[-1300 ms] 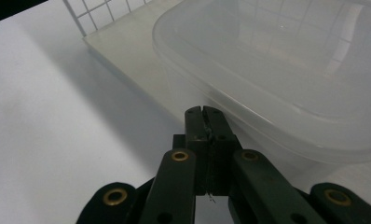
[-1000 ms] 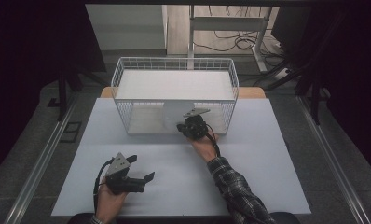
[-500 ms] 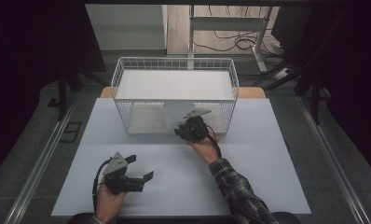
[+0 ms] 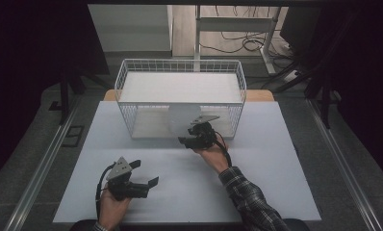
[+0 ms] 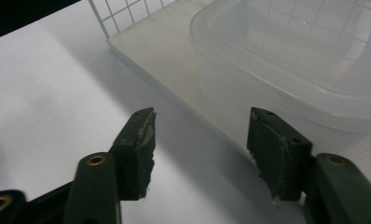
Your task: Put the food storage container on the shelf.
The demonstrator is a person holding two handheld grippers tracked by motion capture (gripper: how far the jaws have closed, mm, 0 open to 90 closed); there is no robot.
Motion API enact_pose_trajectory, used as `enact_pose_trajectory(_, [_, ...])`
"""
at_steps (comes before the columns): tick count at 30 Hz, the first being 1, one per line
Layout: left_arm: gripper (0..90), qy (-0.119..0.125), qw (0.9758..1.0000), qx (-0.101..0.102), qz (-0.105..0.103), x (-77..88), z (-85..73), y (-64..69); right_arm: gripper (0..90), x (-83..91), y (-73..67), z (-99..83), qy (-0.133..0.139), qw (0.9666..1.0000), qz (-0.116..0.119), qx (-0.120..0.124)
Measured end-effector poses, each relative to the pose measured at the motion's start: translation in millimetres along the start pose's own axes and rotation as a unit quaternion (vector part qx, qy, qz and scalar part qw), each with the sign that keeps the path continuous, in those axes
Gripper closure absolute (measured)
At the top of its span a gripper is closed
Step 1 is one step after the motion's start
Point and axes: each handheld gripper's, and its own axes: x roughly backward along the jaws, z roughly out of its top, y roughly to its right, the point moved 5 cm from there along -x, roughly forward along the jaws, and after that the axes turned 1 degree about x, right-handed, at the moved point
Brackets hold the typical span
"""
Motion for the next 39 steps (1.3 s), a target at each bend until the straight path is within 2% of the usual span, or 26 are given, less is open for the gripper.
enact_pose_trajectory(6, [4.0, -0.005, 0.9999, 0.004, -0.009, -2.4, -1.2, 0.9, 33.4, 7.3, -3.1, -1.9, -0.002, 0.9999, 0.003, 0.011])
enact_pose_trajectory(11, [2.8, -0.022, 0.9996, 0.008, -0.016, -6.6, -4.5, 1.4, 28.4, 15.0, -6.8, -3.2, -0.001, 0.9997, 0.003, 0.023])
enact_pose_trajectory(18, [0.2, -0.037, 0.9991, -0.005, -0.02, -8.8, -5.6, 5.9, 22.4, 26.4, -13.4, -5.6, 0.005, 0.9993, 0.004, 0.038])
enact_pose_trajectory(25, [1.0, -0.047, 0.9975, 0.014, -0.05, -9.7, -7.6, 6.9, 16.2, 40.0, -19.3, -10.3, 0.013, 0.9988, 0.012, 0.045])
enact_pose_trajectory(27, [1.0, -0.051, 0.9971, 0.014, -0.054, -10.5, -8.1, 7.9, 15.0, 43.3, -20.2, -11.8, 0.017, 0.9987, 0.013, 0.047])
enact_pose_trajectory(31, [0.4, -0.055, 0.997, 0.007, -0.054, -11.5, -8.6, 10.0, 11.9, 48.0, -22.1, -14.6, 0.019, 0.9986, 0.011, 0.048])
enact_pose_trajectory(39, [0.0, -0.057, 0.9969, 0.009, -0.054, -11.6, -9.8, 8.3, 7.6, 58.3, -23.1, -25.4, 0.016, 0.9987, 0.013, 0.047])
